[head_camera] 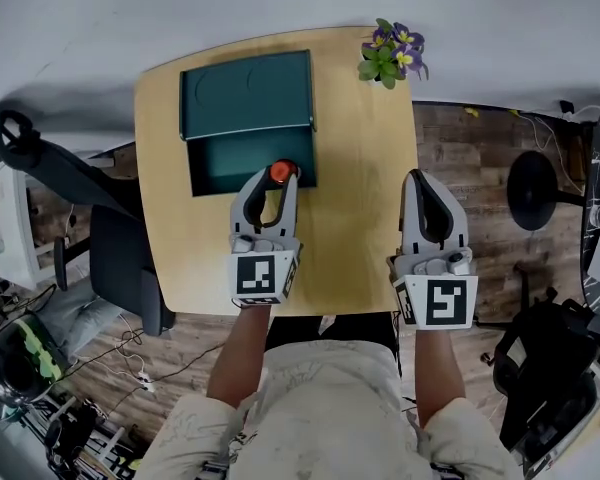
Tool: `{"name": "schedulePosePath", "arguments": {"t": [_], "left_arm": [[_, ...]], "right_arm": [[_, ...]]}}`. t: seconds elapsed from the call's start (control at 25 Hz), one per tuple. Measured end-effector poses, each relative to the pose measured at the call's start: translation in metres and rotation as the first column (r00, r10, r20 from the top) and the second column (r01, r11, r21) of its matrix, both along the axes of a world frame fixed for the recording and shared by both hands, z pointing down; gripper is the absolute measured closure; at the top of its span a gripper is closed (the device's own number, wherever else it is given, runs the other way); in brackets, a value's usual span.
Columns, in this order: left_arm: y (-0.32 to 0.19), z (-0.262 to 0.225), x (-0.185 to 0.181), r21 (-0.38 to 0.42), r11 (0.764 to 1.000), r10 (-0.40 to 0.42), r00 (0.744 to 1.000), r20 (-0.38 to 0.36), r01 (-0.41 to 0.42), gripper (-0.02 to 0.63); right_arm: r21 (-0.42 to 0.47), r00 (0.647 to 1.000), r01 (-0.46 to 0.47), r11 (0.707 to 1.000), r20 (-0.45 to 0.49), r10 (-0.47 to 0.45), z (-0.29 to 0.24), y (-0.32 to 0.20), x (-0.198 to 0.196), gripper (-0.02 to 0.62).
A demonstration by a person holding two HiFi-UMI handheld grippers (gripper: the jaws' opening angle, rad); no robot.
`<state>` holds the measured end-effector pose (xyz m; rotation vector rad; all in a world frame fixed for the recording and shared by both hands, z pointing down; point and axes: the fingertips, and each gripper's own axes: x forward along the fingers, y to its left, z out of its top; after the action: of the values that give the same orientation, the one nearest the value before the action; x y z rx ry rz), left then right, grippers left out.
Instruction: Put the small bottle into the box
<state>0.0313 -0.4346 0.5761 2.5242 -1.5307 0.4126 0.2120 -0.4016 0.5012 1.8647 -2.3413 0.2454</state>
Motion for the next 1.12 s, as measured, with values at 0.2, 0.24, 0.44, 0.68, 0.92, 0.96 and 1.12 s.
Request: {"name": "schedulePosePath", "arguments": {"t": [0.2, 0.24, 0.44, 0.68, 0.92, 0.96, 1.12], "left_arm": [[0.005, 0.004, 0.009, 0.051, 0.999, 0.019, 0.999, 0.028, -0.02, 0.476], [0.007, 0.005, 0.009, 0.053, 0.998, 0.017, 1.0, 0.027, -0.018, 0.476], [0.012, 0.011, 0.005, 0.05, 0.999, -0.008, 1.0, 0.028, 0.007, 0.476], [0.011, 0.007, 0.006, 0.066, 0.998, -0.002, 1.0, 0.026, 0.0, 0.476], [0.009, 0.004, 0.007, 0.086, 0.996, -0.014, 1.0, 0.018, 0.012, 0.473], [0.008, 0.003, 0.007, 0.09, 0.996, -0.019, 1.0, 0.021, 0.017, 0.471], [0.012, 0.006, 0.008, 0.079, 0.997, -0.02, 1.0, 0.024, 0.018, 0.427]], "right_arm": [[-0.007, 1.0, -0.002, 1.0, -0.001, 0.002, 0.004, 0.002, 0.002, 0.578], [-0.008, 1.0, -0.007, 1.0, 0.0, 0.007, 0.005, 0.002, 0.004, 0.578], [-0.013, 1.0, -0.008, 1.0, 0.001, 0.008, 0.008, 0.006, 0.003, 0.578], [-0.018, 1.0, 0.001, 1.0, 0.001, -0.001, 0.011, 0.01, -0.002, 0.578], [-0.009, 1.0, -0.001, 1.0, -0.008, 0.001, 0.007, 0.007, -0.002, 0.578], [-0.008, 1.0, -0.002, 1.0, -0.009, 0.002, 0.007, 0.007, -0.002, 0.578], [-0.008, 1.0, -0.008, 1.0, -0.015, 0.008, 0.005, 0.008, -0.001, 0.578]]}}
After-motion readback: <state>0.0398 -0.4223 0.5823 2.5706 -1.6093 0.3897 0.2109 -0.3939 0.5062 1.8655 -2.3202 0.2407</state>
